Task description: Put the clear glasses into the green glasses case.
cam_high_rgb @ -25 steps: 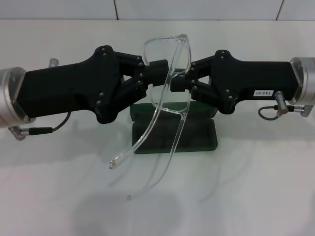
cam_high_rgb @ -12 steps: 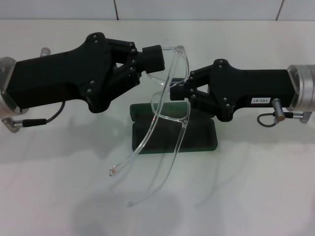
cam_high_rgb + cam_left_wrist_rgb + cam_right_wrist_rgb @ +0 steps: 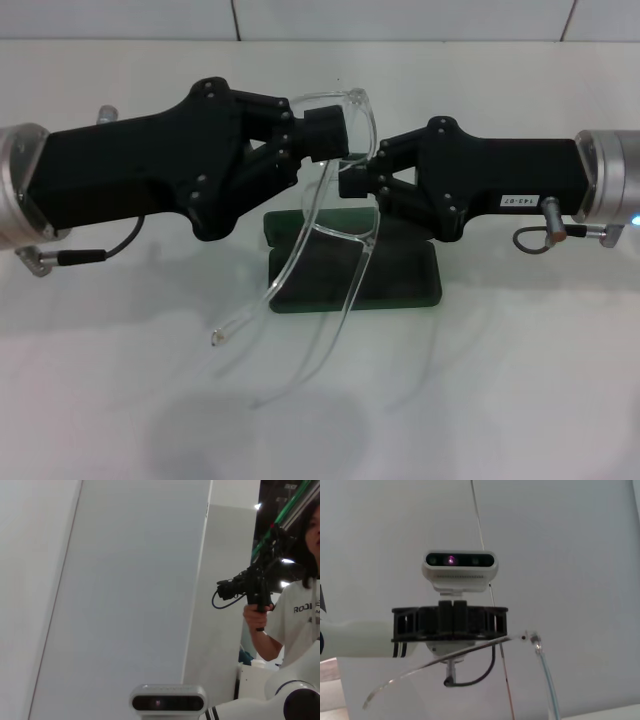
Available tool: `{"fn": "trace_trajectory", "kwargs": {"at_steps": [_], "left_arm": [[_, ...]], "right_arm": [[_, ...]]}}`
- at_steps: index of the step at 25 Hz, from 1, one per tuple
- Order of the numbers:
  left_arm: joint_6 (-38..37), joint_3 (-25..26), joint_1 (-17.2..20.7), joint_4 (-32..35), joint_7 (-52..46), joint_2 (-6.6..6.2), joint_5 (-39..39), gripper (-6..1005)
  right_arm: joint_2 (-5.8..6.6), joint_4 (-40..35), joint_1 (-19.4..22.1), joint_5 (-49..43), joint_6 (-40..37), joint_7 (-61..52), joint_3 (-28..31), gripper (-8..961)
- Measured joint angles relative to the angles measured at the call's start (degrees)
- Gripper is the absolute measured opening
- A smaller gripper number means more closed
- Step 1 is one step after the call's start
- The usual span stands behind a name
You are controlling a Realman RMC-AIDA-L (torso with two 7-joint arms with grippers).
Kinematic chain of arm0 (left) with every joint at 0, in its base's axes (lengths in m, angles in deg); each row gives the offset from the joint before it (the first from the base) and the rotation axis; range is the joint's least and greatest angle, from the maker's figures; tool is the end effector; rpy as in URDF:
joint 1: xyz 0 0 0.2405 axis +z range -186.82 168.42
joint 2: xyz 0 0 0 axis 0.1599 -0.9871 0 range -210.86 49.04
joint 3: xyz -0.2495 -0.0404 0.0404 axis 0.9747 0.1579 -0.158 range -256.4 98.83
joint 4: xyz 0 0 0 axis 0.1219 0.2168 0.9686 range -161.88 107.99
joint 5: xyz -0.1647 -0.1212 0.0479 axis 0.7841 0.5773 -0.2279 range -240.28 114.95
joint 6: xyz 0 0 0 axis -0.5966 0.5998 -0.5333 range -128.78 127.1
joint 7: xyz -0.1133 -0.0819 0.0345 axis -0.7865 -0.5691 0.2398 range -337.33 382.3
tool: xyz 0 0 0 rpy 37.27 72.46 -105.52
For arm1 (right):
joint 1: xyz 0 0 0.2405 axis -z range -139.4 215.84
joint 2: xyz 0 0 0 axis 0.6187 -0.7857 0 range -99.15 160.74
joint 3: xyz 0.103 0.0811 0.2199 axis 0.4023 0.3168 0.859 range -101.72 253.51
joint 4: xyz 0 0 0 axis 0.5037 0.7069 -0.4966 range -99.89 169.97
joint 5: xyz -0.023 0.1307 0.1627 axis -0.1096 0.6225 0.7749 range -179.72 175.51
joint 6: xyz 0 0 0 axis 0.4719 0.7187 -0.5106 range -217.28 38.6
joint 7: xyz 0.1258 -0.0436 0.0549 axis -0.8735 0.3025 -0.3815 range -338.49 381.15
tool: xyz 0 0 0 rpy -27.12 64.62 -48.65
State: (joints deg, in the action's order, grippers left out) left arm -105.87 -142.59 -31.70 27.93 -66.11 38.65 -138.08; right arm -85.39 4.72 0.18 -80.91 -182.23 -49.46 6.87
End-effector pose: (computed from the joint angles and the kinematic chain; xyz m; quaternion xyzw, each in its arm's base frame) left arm -0.1617 0.2881 0.0362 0.8867 0.0810 0.4549 0.0184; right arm 0.1607 0.3398 -0.0211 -0.9234 0.0616 0.3787 0.0112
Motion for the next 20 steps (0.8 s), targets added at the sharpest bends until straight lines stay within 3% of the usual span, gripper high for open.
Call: {"fn": "trace_trajectory", "kwargs": {"at_steps": [20], "left_arm": [[0.63,-0.71,0.00,-1.36,2.75,0.04,-1.54,25]], "right_arm": [[0.00,-0.01,-0.66,4.80,-0.37,0.65,-4.48,84]]}}
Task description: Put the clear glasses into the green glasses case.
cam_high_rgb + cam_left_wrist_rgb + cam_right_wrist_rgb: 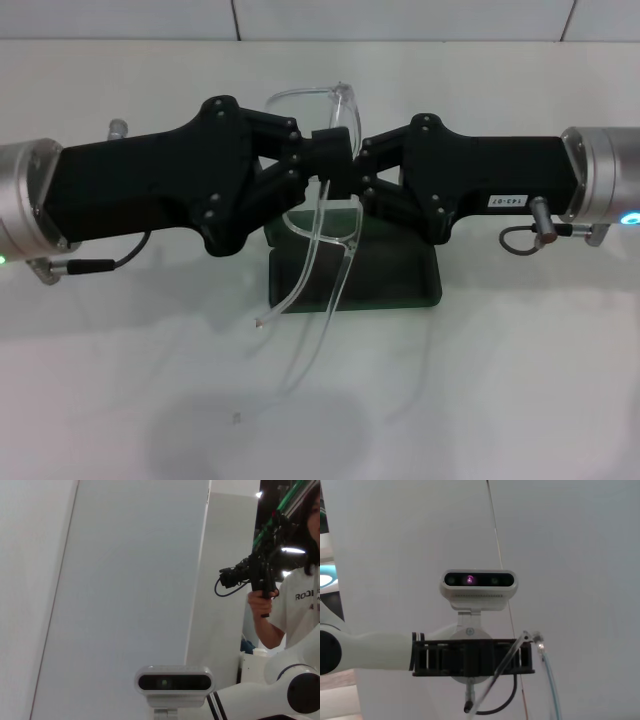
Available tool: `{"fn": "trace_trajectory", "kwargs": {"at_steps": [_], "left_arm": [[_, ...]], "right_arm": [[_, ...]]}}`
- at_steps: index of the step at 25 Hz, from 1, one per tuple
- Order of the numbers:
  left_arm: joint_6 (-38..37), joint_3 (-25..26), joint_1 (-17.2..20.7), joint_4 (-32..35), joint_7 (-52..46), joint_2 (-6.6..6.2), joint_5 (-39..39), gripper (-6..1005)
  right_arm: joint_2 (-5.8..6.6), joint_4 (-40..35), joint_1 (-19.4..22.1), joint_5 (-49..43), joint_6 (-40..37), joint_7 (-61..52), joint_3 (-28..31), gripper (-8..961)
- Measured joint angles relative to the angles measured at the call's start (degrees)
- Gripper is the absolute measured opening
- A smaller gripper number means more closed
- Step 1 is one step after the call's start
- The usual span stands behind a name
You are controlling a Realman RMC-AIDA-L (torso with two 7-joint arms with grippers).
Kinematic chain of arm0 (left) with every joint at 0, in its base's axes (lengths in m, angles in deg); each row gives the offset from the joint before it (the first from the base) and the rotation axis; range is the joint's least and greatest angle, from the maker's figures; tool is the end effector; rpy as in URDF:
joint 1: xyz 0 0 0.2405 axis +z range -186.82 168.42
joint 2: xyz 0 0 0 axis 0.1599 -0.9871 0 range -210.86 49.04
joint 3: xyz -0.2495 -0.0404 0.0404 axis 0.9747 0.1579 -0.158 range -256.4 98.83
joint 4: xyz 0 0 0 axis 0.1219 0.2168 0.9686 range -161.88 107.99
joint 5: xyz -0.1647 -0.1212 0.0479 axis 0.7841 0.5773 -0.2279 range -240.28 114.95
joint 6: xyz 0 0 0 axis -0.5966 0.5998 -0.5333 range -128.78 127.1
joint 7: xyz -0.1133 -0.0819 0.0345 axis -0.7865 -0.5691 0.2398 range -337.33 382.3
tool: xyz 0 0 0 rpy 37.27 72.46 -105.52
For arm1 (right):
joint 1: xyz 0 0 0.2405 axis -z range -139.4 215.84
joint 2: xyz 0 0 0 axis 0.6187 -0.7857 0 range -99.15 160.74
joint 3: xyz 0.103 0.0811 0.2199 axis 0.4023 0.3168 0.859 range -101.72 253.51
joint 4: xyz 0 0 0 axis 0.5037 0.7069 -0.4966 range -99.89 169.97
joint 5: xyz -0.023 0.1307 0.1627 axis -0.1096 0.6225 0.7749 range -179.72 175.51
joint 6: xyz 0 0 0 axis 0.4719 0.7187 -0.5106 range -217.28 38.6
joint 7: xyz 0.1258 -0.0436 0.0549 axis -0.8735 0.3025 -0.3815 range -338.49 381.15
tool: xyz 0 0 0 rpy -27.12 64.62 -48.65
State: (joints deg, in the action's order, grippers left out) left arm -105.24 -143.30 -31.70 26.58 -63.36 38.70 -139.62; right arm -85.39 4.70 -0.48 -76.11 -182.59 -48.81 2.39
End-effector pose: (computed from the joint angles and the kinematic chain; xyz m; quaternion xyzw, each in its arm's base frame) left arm -0.1664 0.2874 0.0281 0.8932 0.0755 0.4431 0.0138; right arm 0.1488 0.3367 -0.0248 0.9179 -0.0477 -0.3939 0.0064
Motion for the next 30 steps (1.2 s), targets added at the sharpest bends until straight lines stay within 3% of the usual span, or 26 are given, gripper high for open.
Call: {"fn": "trace_trajectory", "kwargs": {"at_steps": [30], "left_arm": [[0.58,0.30,-0.68,-4.13,5.25,0.10,1.11,25]], "right_arm": [[0.00,-0.20,0.41,0.88,-2.81,0.07,-0.85,82]]}}
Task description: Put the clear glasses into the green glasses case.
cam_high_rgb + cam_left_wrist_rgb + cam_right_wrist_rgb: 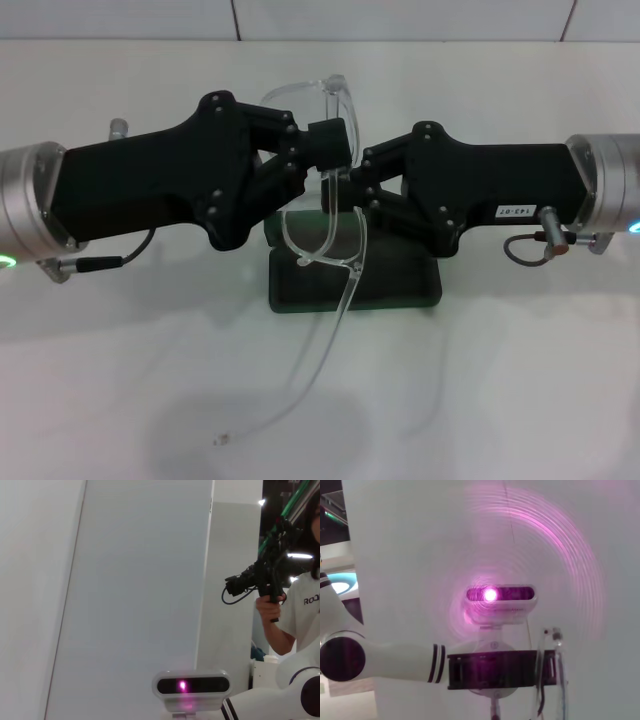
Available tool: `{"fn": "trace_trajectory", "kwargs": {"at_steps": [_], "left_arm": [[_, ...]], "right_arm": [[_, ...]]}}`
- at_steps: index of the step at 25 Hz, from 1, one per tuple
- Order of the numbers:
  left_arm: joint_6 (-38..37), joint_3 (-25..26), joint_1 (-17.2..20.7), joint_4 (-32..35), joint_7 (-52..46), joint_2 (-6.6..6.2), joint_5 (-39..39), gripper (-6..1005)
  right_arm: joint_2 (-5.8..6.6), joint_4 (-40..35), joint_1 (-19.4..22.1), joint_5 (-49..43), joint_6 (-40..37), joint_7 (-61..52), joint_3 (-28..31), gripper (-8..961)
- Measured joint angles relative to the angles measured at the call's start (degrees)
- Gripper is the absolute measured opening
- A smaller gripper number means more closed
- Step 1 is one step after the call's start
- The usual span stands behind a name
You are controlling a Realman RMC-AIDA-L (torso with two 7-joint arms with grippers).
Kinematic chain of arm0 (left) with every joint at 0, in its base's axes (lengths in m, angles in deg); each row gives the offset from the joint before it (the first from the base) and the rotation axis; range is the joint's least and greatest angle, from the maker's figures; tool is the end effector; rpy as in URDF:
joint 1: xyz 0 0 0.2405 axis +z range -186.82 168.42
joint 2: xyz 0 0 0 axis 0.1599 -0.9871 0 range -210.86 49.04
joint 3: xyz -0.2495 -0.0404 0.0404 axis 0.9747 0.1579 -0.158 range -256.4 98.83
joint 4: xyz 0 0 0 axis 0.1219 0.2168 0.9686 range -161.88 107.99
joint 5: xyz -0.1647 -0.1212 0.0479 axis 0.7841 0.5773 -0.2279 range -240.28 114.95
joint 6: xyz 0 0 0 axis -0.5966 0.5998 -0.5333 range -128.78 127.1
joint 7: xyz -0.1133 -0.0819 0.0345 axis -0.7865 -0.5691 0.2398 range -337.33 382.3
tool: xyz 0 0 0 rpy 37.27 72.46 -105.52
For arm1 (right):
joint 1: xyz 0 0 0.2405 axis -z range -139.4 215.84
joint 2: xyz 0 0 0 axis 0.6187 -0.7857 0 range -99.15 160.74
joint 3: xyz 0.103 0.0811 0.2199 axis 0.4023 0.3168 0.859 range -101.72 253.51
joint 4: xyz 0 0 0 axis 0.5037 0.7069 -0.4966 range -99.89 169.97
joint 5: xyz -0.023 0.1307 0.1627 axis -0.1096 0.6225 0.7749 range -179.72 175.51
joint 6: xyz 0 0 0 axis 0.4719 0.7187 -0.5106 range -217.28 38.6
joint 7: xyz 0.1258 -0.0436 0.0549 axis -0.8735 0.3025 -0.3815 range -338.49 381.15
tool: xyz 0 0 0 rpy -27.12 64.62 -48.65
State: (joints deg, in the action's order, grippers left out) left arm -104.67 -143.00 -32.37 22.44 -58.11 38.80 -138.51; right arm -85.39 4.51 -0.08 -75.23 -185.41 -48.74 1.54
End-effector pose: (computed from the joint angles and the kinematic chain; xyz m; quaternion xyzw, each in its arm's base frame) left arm -0.1718 0.2901 0.0226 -0.8865 -0.0651 -0.4582 0.0069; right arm 0.1471 0.3286 -0.0230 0.9130 -0.0393 -0.4051 0.0283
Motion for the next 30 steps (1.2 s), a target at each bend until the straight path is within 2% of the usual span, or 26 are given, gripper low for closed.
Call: {"fn": "trace_trajectory", "kwargs": {"at_steps": [7,11,15,20,23,26,30], "left_arm": [[-2.27,0.32,0.20,0.61,-0.80,-0.26,0.65,25],[-5.76,3.08,2.17,3.79,-3.61,-1.06,3.54,25],[-6.43,7.56,5.38,8.46,-6.77,-2.22,4.31,25],[-6.46,10.63,7.72,8.52,-7.75,-3.94,4.42,25],[-6.48,11.35,8.56,7.89,-7.23,-3.92,4.21,25],[-6.61,11.11,8.35,6.76,-6.71,-3.63,3.75,25],[-7.40,9.97,6.25,4.68,-6.14,-2.31,1.89,25]], "right_arm": [[0.12,0.28,1.52,1.83,1.92,0.75,0.46,82],[0.40,-0.39,3.43,3.23,2.05,1.35,1.45,81],[0.81,-1.06,5.39,3.39,0.45,1.57,5.30,81],[1.41,-2.26,8.46,3.36,-4.82,1.03,13.84,81],[1.61,-1.99,9.16,3.48,-8.35,0.21,18.55,81],[1.17,-1.33,9.27,3.57,-11.99,-0.57,23.14,80],[0.28,0.31,8.84,7.37,-13.40,-1.03,23.90,80]]}}
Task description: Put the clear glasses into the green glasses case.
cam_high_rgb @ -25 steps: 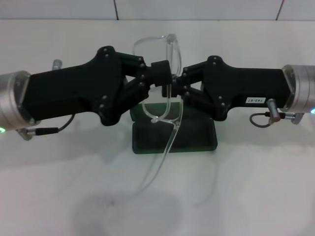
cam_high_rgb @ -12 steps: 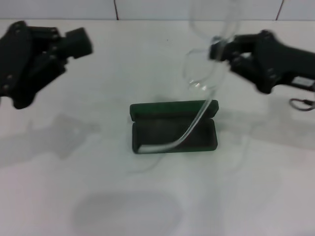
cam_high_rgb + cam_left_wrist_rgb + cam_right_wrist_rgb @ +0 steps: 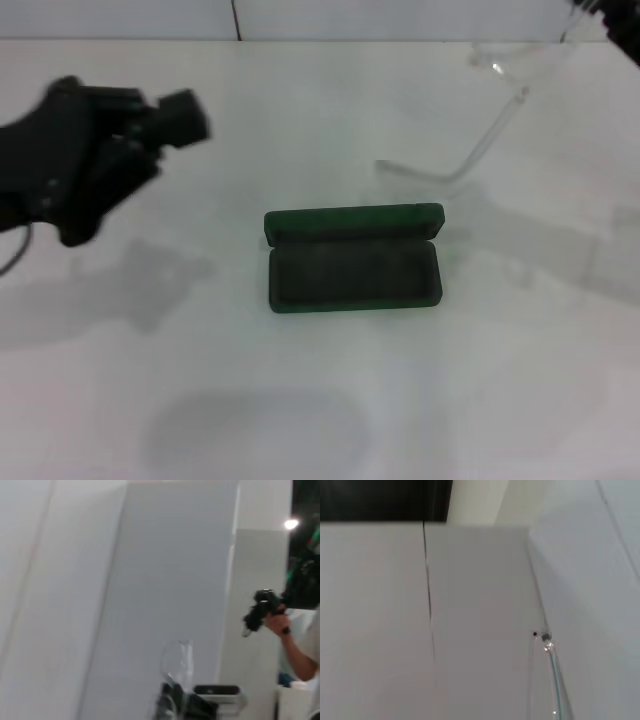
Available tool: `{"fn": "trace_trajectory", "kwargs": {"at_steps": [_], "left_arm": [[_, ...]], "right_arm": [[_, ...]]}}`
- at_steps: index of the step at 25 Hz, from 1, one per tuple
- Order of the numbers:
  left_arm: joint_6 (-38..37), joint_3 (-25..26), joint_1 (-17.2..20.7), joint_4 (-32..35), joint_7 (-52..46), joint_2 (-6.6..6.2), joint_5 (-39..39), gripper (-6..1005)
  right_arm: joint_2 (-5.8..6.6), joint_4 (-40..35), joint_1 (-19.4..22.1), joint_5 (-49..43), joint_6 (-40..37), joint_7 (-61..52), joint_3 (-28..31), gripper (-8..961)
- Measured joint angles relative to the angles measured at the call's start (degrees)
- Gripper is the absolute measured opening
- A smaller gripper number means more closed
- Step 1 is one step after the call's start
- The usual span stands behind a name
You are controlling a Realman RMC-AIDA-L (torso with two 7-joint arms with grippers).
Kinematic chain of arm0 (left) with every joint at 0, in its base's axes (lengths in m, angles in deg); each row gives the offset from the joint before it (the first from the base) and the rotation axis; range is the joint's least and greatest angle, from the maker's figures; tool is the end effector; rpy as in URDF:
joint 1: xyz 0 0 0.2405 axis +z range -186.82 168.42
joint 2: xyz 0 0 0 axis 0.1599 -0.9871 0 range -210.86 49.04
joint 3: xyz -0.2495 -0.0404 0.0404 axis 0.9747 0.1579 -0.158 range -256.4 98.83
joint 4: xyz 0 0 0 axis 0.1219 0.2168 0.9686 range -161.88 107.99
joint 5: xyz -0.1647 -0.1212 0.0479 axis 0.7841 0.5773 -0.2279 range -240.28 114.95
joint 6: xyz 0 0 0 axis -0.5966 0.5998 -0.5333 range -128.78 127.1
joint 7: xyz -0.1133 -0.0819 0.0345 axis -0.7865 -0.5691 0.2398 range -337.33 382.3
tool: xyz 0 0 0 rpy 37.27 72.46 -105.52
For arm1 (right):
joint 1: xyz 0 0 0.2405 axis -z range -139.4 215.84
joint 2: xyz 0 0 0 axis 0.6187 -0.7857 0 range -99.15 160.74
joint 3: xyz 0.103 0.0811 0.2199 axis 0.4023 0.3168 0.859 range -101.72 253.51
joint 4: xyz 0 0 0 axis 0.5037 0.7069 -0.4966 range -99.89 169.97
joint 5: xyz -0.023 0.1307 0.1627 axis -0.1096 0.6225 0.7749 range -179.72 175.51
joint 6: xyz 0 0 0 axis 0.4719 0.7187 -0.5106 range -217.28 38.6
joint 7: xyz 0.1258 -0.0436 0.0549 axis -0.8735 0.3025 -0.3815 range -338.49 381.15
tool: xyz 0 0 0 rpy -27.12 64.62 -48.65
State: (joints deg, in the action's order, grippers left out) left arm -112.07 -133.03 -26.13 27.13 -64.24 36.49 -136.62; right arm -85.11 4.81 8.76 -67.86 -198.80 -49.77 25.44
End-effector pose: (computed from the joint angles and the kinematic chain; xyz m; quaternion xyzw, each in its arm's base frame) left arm -0.2056 0.2683 0.0785 -0.8690 -0.0864 -0.4844 0.0514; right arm 0.1953 0.3158 0.0681 -0.8009 0.0591 0.5844 0.1162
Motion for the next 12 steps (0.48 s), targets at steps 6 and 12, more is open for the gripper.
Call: {"fn": "trace_trajectory", "kwargs": {"at_steps": [6,12], "left_arm": [[-0.20,-6.89,-3.83,-2.82,2.20,1.92,-0.94,25],[-0.20,-11.83,-7.60,-6.84,4.41,2.24,0.03,25]], "right_arm": [[-0.26,7.70,-4.74,5.42,0.26,3.25,-1.11,80],[-0.22,9.24,-7.77,6.56,1.83,4.38,-0.85,81]]}}
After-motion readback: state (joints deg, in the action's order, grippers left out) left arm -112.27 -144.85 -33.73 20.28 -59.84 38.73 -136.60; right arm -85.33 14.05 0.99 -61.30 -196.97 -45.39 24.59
